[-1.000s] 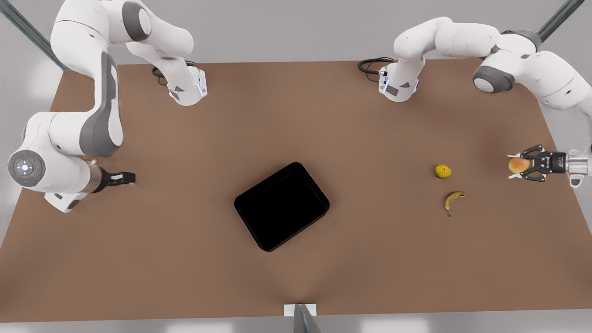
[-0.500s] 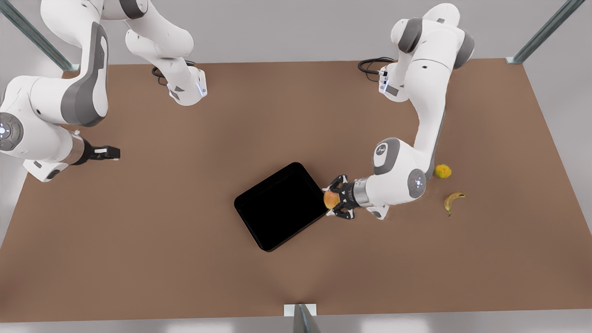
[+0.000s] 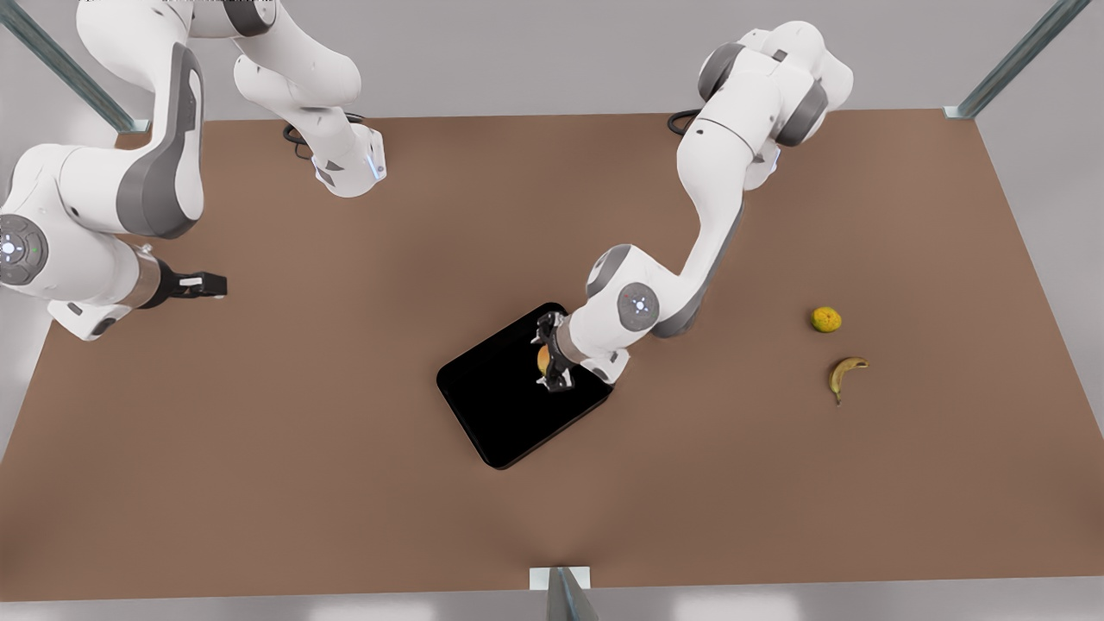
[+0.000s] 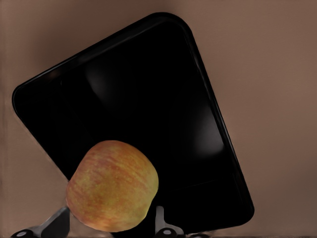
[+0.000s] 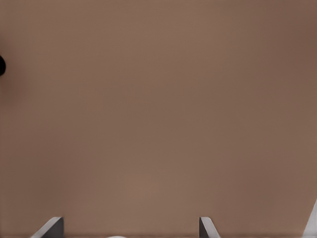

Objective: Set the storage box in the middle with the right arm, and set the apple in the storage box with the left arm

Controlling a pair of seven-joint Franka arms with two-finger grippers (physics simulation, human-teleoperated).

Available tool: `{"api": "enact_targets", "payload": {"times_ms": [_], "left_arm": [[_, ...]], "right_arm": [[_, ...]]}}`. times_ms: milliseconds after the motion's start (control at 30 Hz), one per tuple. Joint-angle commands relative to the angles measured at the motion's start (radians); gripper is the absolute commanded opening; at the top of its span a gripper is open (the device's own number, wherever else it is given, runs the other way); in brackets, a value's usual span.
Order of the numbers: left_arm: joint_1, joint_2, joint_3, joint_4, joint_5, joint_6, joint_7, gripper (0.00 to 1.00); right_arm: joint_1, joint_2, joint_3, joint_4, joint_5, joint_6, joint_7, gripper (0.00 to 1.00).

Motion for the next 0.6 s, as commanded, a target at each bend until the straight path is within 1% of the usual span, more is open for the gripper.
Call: {"api": "enact_targets", "payload": {"times_ms": [0,33,100,133,167,233,267,333,367,400,433,467,500,533,567], "left_arm": [[-0.006,0.005,0.0,0.001,-0.069,0.011,0.002,1.0],[-0.021,0.025,0.002,0.001,-0.069,0.063,0.003,1.0],[-0.021,0.035,0.002,0.01,-0.028,0.103,0.003,1.0],[-0.013,0.016,0.011,0.013,-0.026,0.103,0.043,1.0],[0.005,-0.031,0.02,0.012,-0.014,0.071,0.196,1.0],[0.145,-0.154,0.026,0.01,-0.003,-0.237,0.362,1.0],[0.198,-0.228,0.028,0.004,0.006,-0.326,0.503,1.0],[0.286,-0.327,0.029,0.003,0.112,-0.587,0.807,1.0],[0.339,-0.367,0.029,0.001,0.156,-0.674,0.954,1.0],[0.387,-0.396,0.037,-0.001,0.216,-0.739,1.115,1.0],[0.393,-0.436,0.083,-0.028,0.236,-0.746,1.221,1.0],[0.412,-0.539,0.098,-0.131,0.276,-0.742,1.347,1.0],[0.462,-0.656,0.097,-0.246,0.296,-0.739,1.54,1.0],[0.491,-0.725,0.095,-0.292,0.345,-0.743,1.891,1.0],[0.514,-0.772,0.083,-0.309,0.366,-0.759,2.005,1.0]], "right_arm": [[-0.001,0.0,0.0,0.0,0.0,0.0,-0.001,1.0],[-0.001,0.0,0.0,0.0,0.0,0.0,0.001,1.0],[-0.001,0.0,0.0,0.0,0.0,0.0,-0.001,1.0],[-0.001,0.0,0.0,0.0,0.0,0.0,-0.001,1.0],[-0.001,0.0,0.0,0.002,0.0,-0.002,-0.001,1.0],[-0.001,-0.008,0.0,0.005,0.0,-0.002,-0.01,1.0],[-0.001,-0.012,0.0,0.005,0.0,-0.002,-0.011,1.0],[0.001,-0.025,0.002,0.002,0.0,-0.003,-0.01,1.0],[0.013,-0.026,0.0,0.002,-0.002,-0.011,-0.004,1.0],[0.013,-0.025,0.0,0.003,-0.002,-0.014,-0.002,1.0],[0.013,-0.023,0.0,0.002,-0.002,-0.015,-0.002,1.0],[0.013,-0.025,0.0,0.003,-0.002,-0.017,-0.001,1.0],[0.013,-0.023,0.0,0.003,-0.002,-0.023,-0.001,1.0],[0.013,-0.023,0.0,0.003,-0.002,-0.023,-0.002,1.0],[0.013,-0.023,0.0,0.003,-0.002,-0.023,-0.001,1.0]]}}
